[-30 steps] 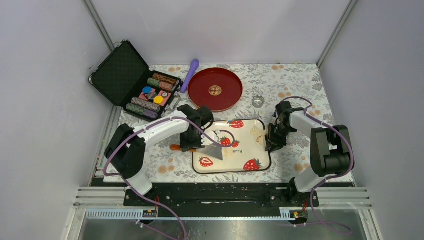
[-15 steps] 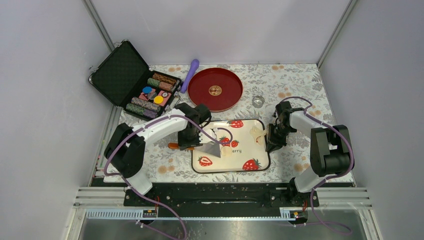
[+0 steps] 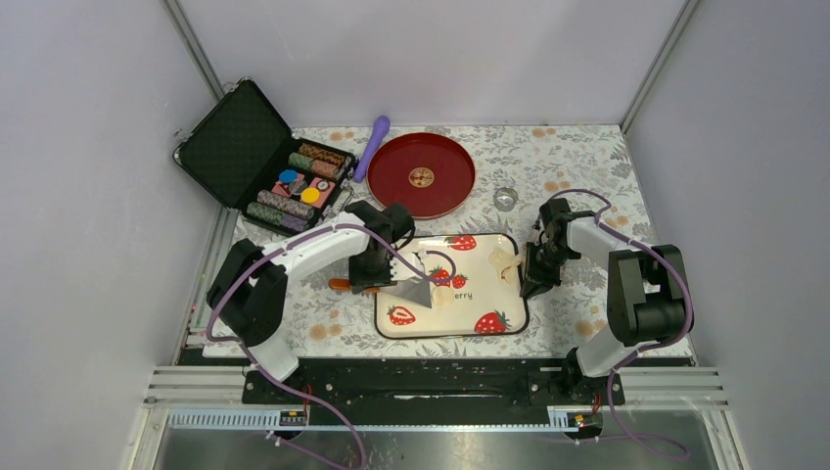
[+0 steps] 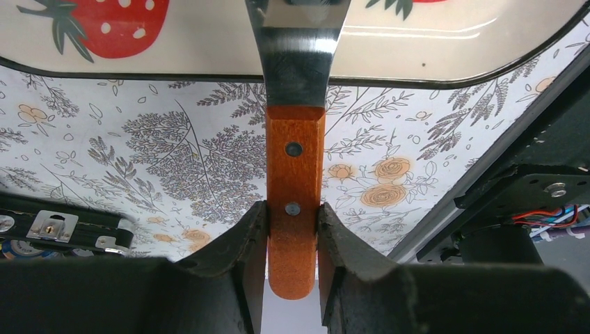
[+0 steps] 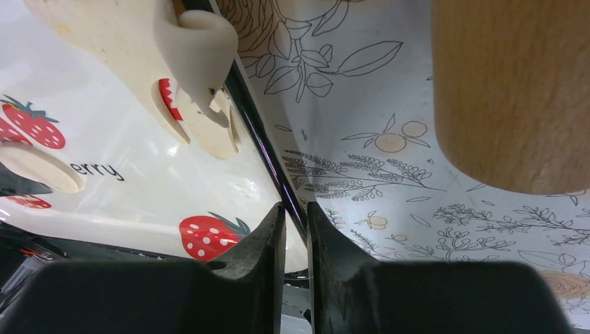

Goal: Roll out the dumpling wrappers from the dough

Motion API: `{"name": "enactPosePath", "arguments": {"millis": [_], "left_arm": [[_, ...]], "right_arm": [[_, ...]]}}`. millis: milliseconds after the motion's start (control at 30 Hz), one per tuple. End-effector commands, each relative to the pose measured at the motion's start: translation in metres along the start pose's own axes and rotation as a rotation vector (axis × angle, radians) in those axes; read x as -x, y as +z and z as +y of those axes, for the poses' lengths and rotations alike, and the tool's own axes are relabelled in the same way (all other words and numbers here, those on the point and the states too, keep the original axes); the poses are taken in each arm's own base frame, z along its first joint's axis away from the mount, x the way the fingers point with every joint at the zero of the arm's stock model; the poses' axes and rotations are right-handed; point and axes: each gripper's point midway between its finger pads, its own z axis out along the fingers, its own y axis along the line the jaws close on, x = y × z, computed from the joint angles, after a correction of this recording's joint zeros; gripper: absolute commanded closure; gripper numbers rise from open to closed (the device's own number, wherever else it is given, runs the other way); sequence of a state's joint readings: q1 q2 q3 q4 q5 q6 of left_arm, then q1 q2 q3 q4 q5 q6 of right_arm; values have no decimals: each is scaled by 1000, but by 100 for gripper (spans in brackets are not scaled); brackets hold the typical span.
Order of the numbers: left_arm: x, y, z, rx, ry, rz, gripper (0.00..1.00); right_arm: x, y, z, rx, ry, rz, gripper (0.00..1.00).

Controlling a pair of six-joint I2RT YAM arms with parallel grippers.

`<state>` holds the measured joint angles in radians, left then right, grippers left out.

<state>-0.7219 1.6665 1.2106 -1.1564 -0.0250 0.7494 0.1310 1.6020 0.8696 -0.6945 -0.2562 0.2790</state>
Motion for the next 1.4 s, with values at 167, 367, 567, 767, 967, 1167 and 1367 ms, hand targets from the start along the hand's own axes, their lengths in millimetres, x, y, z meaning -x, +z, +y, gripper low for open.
{"name": "enactPosePath", "arguments": {"millis": [167, 367, 567, 767, 967, 1167, 1367], "left_arm": [[9, -3, 9, 32, 40, 48, 100], [12, -3, 10, 34, 47, 49, 100], [17, -2, 9, 33, 59, 57, 100], [25, -4, 10, 40, 74, 51, 100], [34, -5, 8, 37, 86, 38, 100], [38, 0, 3, 23, 95, 43, 100], [43, 1, 1, 25, 101, 37, 100]], "right_arm": [[4, -2, 7, 20, -8, -6, 83], [4, -2, 7, 20, -8, -7, 83], [4, -2, 7, 22, -12, -6, 84], [4, -2, 7, 21, -10, -6, 84], [4, -2, 7, 22, -14, -5, 84], [4, -2, 8, 24, -15, -2, 84], [4, -2, 8, 25, -18, -2, 84]]}}
